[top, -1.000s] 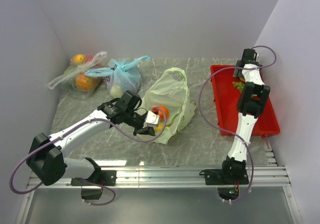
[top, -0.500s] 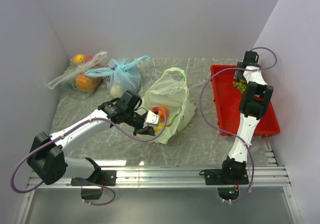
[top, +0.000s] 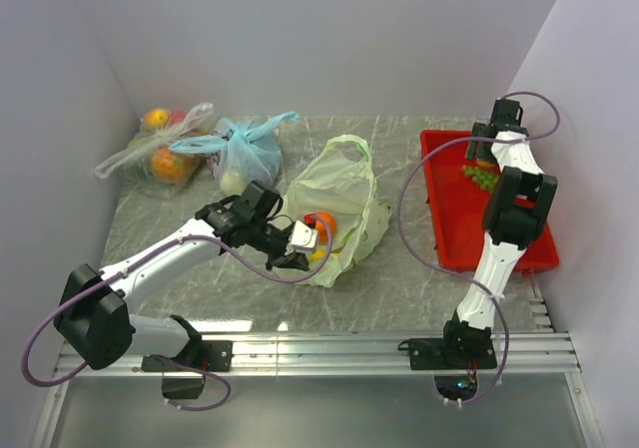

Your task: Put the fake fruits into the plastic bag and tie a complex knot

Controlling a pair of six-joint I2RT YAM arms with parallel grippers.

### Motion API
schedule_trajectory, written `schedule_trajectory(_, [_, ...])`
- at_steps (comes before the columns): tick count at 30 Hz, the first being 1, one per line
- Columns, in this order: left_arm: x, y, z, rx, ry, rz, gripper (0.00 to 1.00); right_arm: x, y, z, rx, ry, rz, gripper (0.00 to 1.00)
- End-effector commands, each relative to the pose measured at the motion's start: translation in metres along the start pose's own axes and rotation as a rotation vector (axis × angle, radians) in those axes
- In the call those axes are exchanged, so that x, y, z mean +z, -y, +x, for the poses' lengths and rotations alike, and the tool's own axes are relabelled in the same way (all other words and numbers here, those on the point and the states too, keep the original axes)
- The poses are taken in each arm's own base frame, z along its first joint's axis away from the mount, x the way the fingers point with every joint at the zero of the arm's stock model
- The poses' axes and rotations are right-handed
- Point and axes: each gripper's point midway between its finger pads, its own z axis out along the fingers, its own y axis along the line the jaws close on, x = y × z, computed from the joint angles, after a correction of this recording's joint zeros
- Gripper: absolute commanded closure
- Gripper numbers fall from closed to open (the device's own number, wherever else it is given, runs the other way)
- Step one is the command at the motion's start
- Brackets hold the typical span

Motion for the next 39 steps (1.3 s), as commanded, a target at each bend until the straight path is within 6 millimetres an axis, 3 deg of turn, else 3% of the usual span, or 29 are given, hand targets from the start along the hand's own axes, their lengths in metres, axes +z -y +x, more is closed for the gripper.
schedule_trajectory(1, [-0.005, -0.001, -0.013, 0.030, 0.028, 0.003, 1.00, -0.059, 0.000, -0.040, 0.000, 0.120, -0.048, 0.75])
schedule_trajectory(7, [-0.007, -0.002, -0.013, 0.030, 0.015, -0.005, 1.00, -0.124, -0.002, -0.045, -0.077, 0.169, -0.149, 0.79])
schedule_trajectory(8, [-0.007, -0.002, -0.012, 0.026, 0.015, -0.003, 1.00, -0.145, 0.001, -0.047, -0.090, 0.197, -0.152, 0.79])
schedule_trajectory(10, [-0.006, -0.002, -0.012, 0.019, 0.016, -0.004, 1.00, -0.169, -0.011, -0.042, -0.137, 0.199, -0.256, 0.79])
schedule_trajectory(11, [-0.006, -0.002, -0.012, 0.012, 0.017, -0.001, 1.00, -0.195, -0.017, -0.047, -0.155, 0.239, -0.311, 0.79])
schedule_trajectory(12, [-0.006, -0.003, -0.014, 0.012, 0.019, -0.003, 1.00, -0.209, -0.023, -0.045, -0.179, 0.246, -0.364, 0.79])
schedule_trajectory(13, [-0.006, -0.003, -0.015, 0.014, 0.021, -0.005, 1.00, -0.222, -0.027, -0.034, -0.217, 0.220, -0.409, 0.79])
schedule_trajectory(14, [-0.006, -0.004, -0.015, 0.013, 0.021, -0.005, 1.00, -0.255, -0.044, -0.033, -0.245, 0.257, -0.542, 0.79])
schedule_trajectory(16, [-0.007, -0.005, -0.017, 0.019, 0.024, -0.007, 1.00, -0.286, -0.058, -0.009, -0.318, 0.213, -0.669, 0.79])
schedule_trajectory(19, [-0.007, -0.005, -0.017, 0.027, 0.023, -0.005, 1.00, -0.357, -0.079, 0.009, -0.405, 0.274, -0.849, 0.79])
schedule_trajectory(21, [-0.008, -0.005, -0.019, 0.031, 0.029, -0.009, 1.00, -0.390, -0.094, 0.022, -0.462, 0.299, -0.945, 0.79])
schedule_trajectory(25, [-0.009, -0.005, -0.021, 0.040, 0.031, -0.013, 1.00, -0.467, -0.140, 0.075, -0.608, 0.329, -1.163, 0.79])
schedule_trajectory(27, [-0.009, -0.004, -0.020, 0.042, 0.029, -0.013, 1.00, -0.478, -0.154, 0.103, -0.636, 0.284, -1.231, 0.79])
schedule_trajectory(28, [-0.009, -0.004, -0.019, 0.042, 0.029, -0.014, 1.00, -0.493, -0.165, 0.118, -0.685, 0.293, -1.278, 0.79])
schedule_trajectory(29, [-0.009, -0.003, -0.019, 0.039, 0.032, -0.014, 1.00, -0.490, -0.171, 0.131, -0.693, 0.258, -1.297, 0.79])
schedule_trajectory(35, [-0.011, -0.003, -0.022, 0.038, 0.043, -0.022, 1.00, -0.487, -0.225, 0.162, -0.778, 0.181, -1.374, 0.77])
schedule_trajectory(39, [-0.012, -0.003, -0.021, 0.042, 0.032, -0.023, 1.00, -0.467, -0.259, 0.170, -0.836, 0.166, -1.302, 0.69])
